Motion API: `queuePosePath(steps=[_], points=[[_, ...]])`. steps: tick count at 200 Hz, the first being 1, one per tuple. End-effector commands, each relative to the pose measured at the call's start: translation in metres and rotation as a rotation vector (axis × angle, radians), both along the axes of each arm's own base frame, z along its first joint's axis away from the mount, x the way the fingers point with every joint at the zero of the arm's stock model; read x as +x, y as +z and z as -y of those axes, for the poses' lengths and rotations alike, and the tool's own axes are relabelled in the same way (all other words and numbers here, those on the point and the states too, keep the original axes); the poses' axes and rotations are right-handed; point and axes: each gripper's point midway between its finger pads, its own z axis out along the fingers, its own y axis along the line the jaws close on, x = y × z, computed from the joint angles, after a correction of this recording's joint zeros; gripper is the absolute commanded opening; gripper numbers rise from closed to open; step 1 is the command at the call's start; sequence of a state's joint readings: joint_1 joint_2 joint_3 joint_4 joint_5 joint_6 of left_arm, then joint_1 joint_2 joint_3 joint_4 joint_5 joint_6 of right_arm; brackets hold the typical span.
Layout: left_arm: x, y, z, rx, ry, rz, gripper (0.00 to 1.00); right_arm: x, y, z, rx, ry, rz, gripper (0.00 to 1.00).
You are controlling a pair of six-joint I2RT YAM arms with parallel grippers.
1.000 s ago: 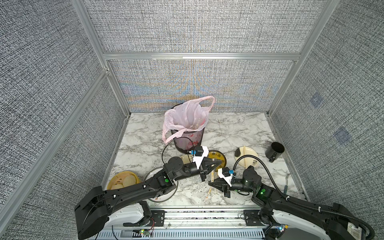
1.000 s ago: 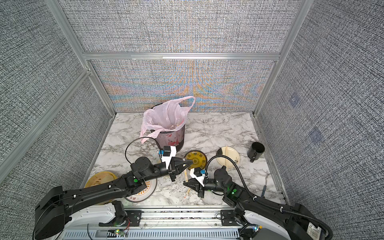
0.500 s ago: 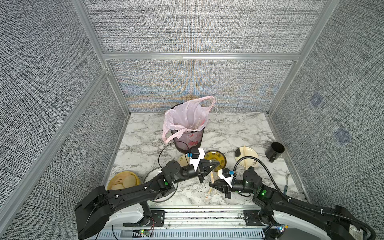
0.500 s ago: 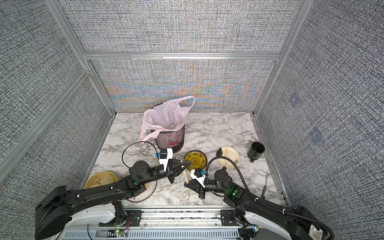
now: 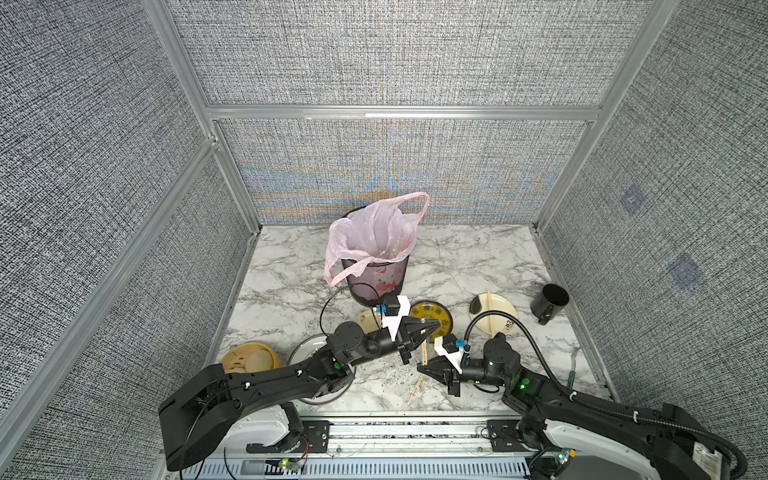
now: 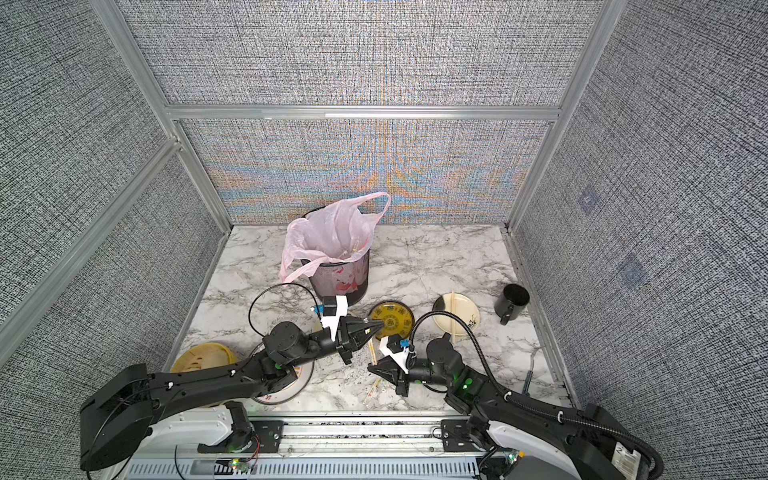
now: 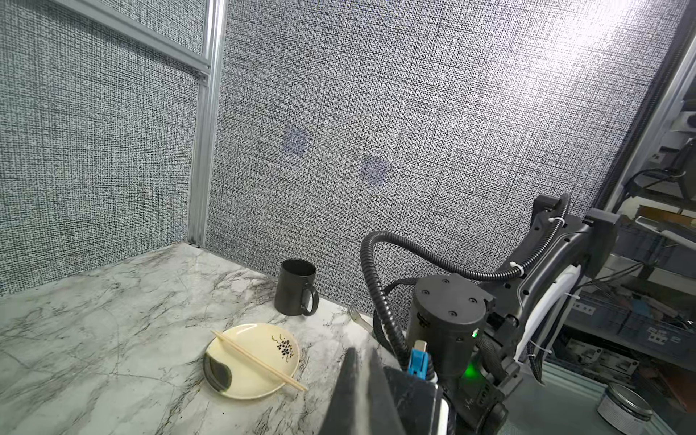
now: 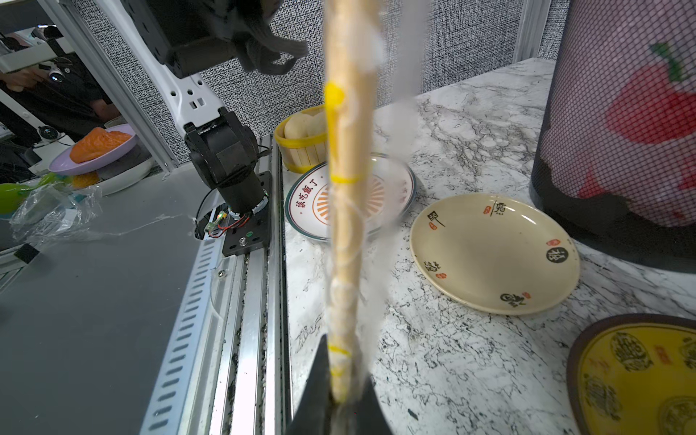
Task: Remove the packaging of disposable chopsticks
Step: Remove the packet bag from the disposable chopsticks.
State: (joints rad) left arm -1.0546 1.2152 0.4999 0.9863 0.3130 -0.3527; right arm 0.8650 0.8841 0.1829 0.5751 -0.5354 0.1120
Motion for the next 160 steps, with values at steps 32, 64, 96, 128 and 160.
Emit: queuePosePath(steps=[32,64,96,128,160], points=[[0.000,-0.024,-0.003,0.117,0.012,-0.029,0.05,0.005,0.042,-0.005,0.140,-0.007,0.091,0.00],[-0.001,-0.020,-0.004,0.140,0.016,-0.020,0.06,0.008,0.033,-0.007,0.108,-0.010,0.073,0.00],[-0.002,-0.020,-0.001,0.133,-0.002,-0.021,0.08,0.010,0.032,-0.011,0.104,-0.007,0.066,0.00],[-0.006,-0.020,0.001,0.125,-0.027,-0.020,0.04,0.010,0.031,-0.012,0.103,-0.005,0.063,0.00],[-0.003,-0.022,0.000,0.124,-0.013,-0.026,0.00,0.009,0.031,-0.010,0.104,-0.009,0.068,0.00]])
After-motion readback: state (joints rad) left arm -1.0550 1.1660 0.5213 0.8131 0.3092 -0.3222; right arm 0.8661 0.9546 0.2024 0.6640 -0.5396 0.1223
